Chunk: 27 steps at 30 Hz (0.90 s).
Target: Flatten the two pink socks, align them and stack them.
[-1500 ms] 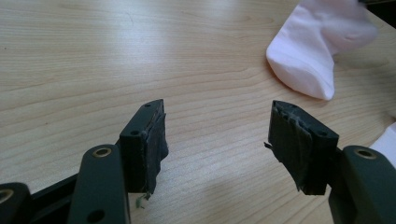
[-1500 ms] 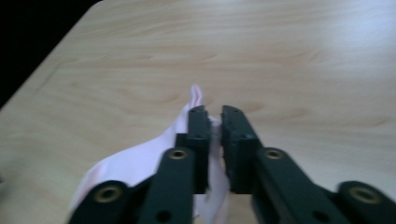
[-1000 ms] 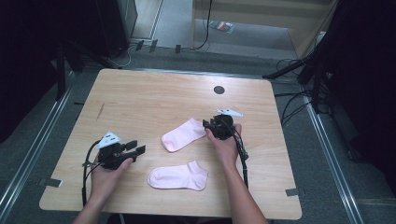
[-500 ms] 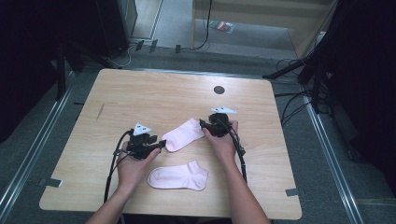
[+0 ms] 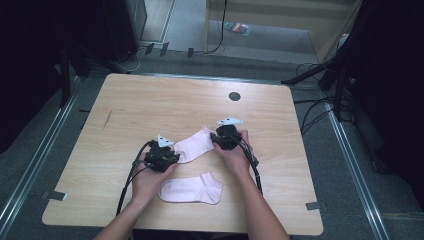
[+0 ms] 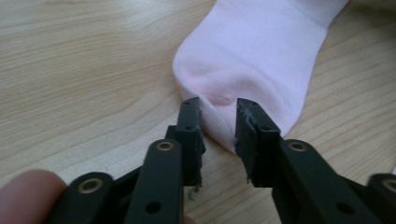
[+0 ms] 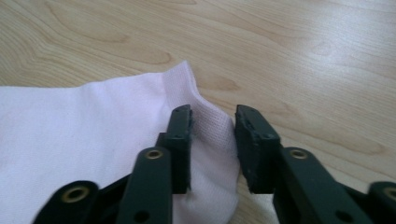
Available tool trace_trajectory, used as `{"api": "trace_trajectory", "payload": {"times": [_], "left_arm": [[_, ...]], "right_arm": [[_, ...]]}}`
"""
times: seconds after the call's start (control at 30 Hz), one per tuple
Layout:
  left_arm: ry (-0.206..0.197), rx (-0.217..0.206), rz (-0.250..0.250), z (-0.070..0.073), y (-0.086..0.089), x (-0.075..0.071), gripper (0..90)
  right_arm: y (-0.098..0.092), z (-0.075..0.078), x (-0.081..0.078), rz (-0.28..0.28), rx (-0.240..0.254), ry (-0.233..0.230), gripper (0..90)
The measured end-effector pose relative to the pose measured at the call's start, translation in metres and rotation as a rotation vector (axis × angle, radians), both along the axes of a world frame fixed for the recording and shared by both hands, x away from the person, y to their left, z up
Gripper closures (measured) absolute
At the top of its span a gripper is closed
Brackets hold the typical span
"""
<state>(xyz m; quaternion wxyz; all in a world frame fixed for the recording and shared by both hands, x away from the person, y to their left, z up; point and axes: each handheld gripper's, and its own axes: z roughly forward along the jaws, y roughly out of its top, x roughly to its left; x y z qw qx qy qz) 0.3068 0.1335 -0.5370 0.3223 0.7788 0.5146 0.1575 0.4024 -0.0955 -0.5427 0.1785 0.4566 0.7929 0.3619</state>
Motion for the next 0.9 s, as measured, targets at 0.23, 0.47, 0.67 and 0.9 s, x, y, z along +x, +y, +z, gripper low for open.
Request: {"api": "trace_trajectory", "payload": {"times": [0.23,0.47,0.67,0.9], "left_arm": [[0.016,-0.044,-0.013,-0.001,0.006,0.004,90.0],[0.005,-0.056,-0.019,0.000,0.015,0.005,90.0],[-0.030,-0.124,-0.006,0.009,0.029,0.001,90.0],[-0.078,-0.186,-0.033,0.027,0.049,-0.015,90.0]], "right_arm": [[-0.002,0.003,-0.005,-0.013,0.023,0.048,84.8],[-0.013,0.003,-0.008,-0.051,0.098,0.086,85.3],[-0.022,0.013,-0.017,-0.062,0.158,0.060,85.6],[-0.036,0.040,-0.042,-0.039,0.222,0.029,85.9]]}}
